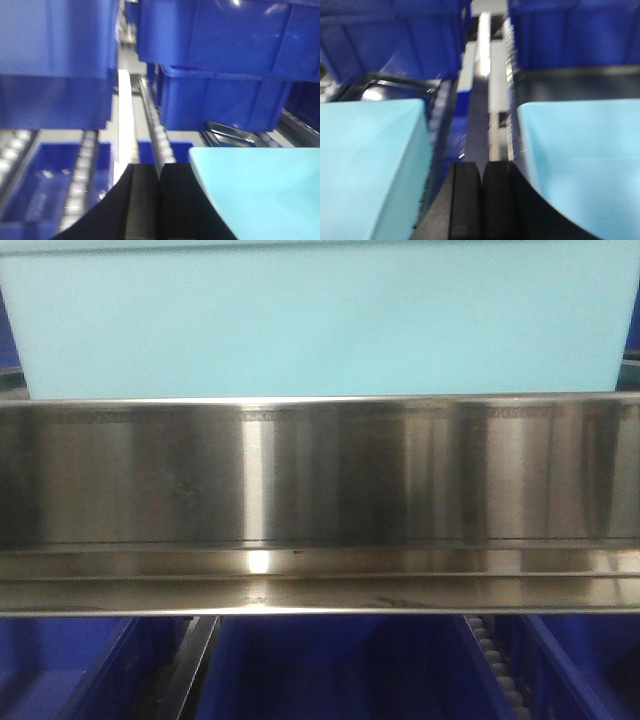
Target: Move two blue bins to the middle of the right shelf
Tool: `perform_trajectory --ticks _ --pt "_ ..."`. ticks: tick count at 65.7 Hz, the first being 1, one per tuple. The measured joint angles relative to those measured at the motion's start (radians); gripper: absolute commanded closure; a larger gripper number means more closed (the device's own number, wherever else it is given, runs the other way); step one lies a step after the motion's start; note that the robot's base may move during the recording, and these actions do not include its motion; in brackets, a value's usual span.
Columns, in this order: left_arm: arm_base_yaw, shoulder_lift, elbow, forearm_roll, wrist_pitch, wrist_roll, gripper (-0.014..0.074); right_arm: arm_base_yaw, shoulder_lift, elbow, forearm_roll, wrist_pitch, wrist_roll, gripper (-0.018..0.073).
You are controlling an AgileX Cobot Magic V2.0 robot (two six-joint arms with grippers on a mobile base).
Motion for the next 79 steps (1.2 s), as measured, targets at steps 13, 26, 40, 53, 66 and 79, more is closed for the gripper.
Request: perform_trajectory --ticks 13,26,40,53,66,79 --pt "-0.079 0.252 -0.185 -0.030 0.071 0.000 0.0707 0.098 0.174 -0.110 0.023 0.023 0.000 0.0721" --pt "-0.133 0.469 -0.411 -0.024 0.260 -0.034 0.0707 0.165 0.351 -0.278 0.021 0.165 0.021 0.0707" --pt "-0.206 0.649 -0.639 0.238 0.516 -0.271 0.0707 0.262 0.517 -0.472 -0.197 0.370 0.225 0.0707" --pt "-0.269 0.722 -0.729 0.365 0.666 -0.381 0.0707 0.301 0.621 -0.592 -0.251 0.504 0.313 0.0707" --pt "-0.271 0.740 -0.731 0.351 0.689 -0.392 0.0706 0.303 0.672 -0.612 -0.256 0.557 0.333 0.0674" --pt "-0.271 0.746 -0.731 0.348 0.713 -0.415 0.0493 0.325 0.676 -0.618 -0.257 0.561 0.336 0.0328"
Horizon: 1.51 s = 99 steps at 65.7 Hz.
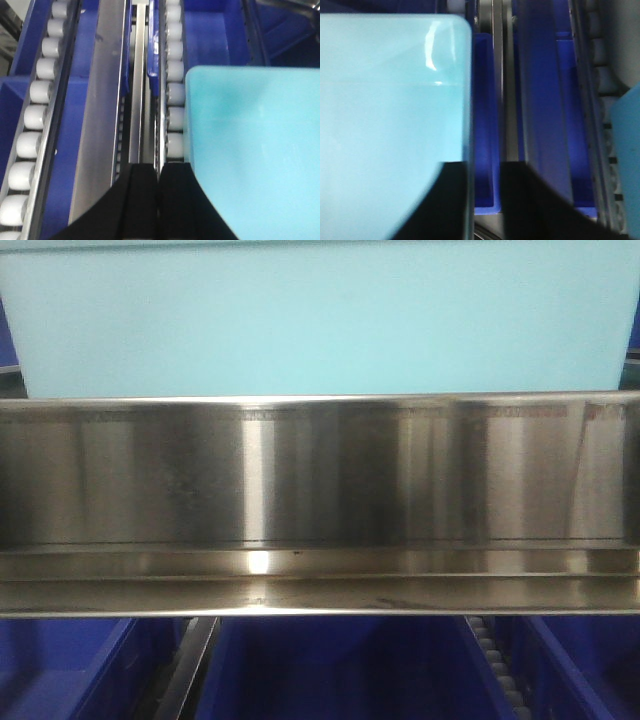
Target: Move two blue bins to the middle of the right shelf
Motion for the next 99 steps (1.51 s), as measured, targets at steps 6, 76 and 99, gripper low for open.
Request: perform_trajectory --ticks 6,76,99 --pt "0.000 0.000 0.000 -0.005 0.016 0.000 0.0348 0.007 0.000 0.000 0.009 0.001 0.000 0.0315" --pt "0.000 0.070 0.072 -0.071 0.045 -0.004 0.0288 0.010 0.049 0.111 0.023 0.006 0.025 0.0315" --pt "0.000 0.092 0.072 -0.077 0.053 -0.002 0.0288 0.010 0.049 0.111 0.023 0.006 0.027 0.0315"
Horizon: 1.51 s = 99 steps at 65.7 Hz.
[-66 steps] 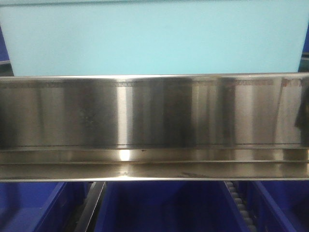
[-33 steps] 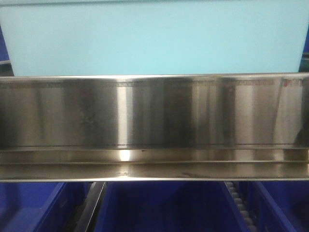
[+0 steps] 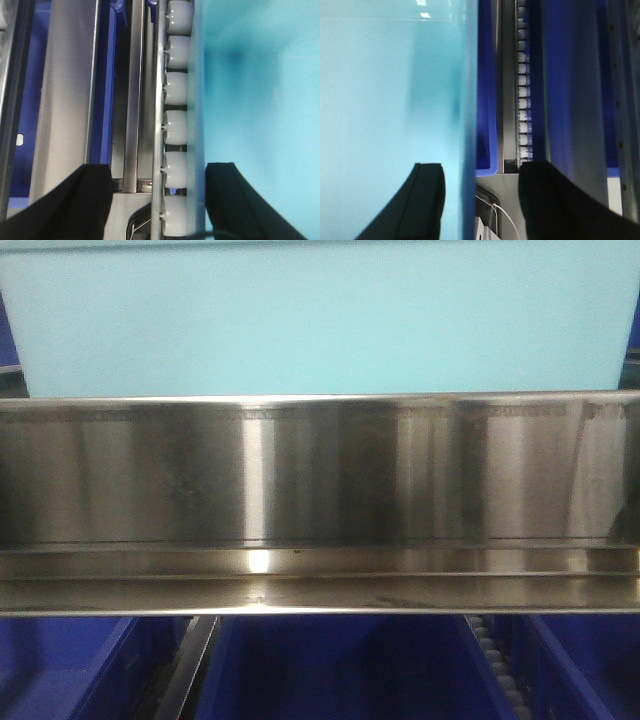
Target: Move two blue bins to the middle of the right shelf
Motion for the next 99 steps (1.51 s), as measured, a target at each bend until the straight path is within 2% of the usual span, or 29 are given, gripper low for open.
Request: perform_trajectory --ticks 35,83,91,99 --pt "0.000 0.006 0.059 -0.054 0.001 0.000 0.0288 0.000 0.000 0.000 0.001 0.000 0.000 0.0315" --pt "-0.021 0.008 0.059 -0.054 -0.001 0.002 0.0295 0.000 0.000 0.000 0.001 0.000 0.000 0.0315" --pt "-0.021 0.008 0.059 -0.054 -0.001 0.002 0.0387 0.000 0.000 0.000 0.001 0.000 0.000 0.0372" --pt "-0.021 0.008 0.059 -0.054 -0.001 0.002 0.0586 0.000 0.000 0.000 0.005 -0.002 0.000 0.0586"
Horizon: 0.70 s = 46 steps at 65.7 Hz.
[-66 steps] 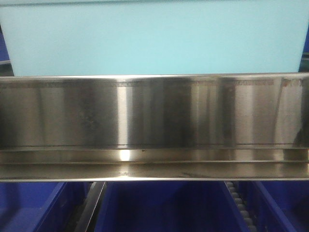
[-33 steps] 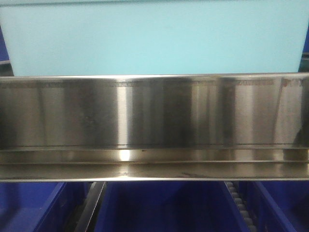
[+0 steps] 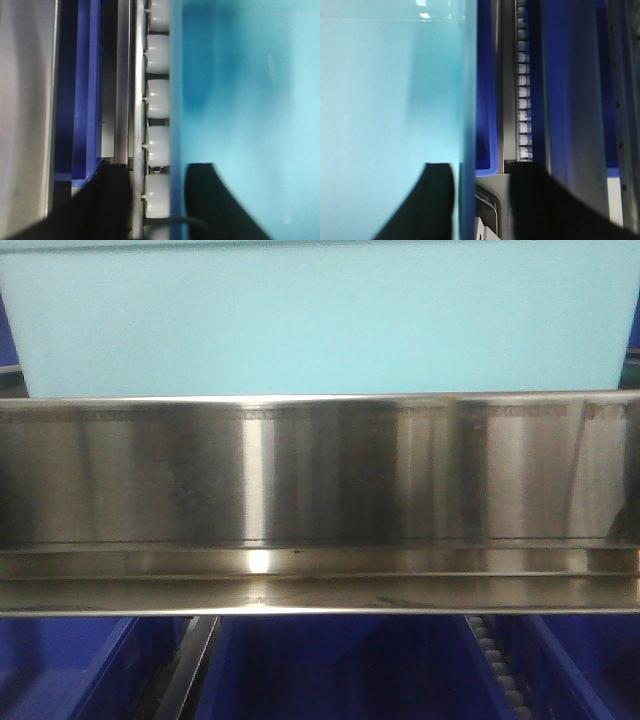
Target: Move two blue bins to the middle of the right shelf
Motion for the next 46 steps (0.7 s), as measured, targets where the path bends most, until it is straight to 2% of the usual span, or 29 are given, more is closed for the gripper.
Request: perform_trajectory --ticks 4,6,37,46 --pt "-0.002 0.000 0.000 -0.015 -0.006 0.000 0.0694 0.001 0.000 0.000 0.013 -0.005 0.000 0.0706" --pt "-0.007 0.000 0.000 -0.016 -0.011 0.000 0.0706 0.003 0.000 0.000 0.018 -0.010 0.006 0.0725" --pt "-0.017 0.000 0.000 -0.012 -0.010 -0.015 0.0707 0.003 0.000 0.000 0.004 -0.011 0.007 0.0721" --pt "-0.017 0.002 -0.045 0.004 0.008 -0.026 0.0707 0.003 -0.005 -0.016 0.006 -0.004 0.010 0.0721"
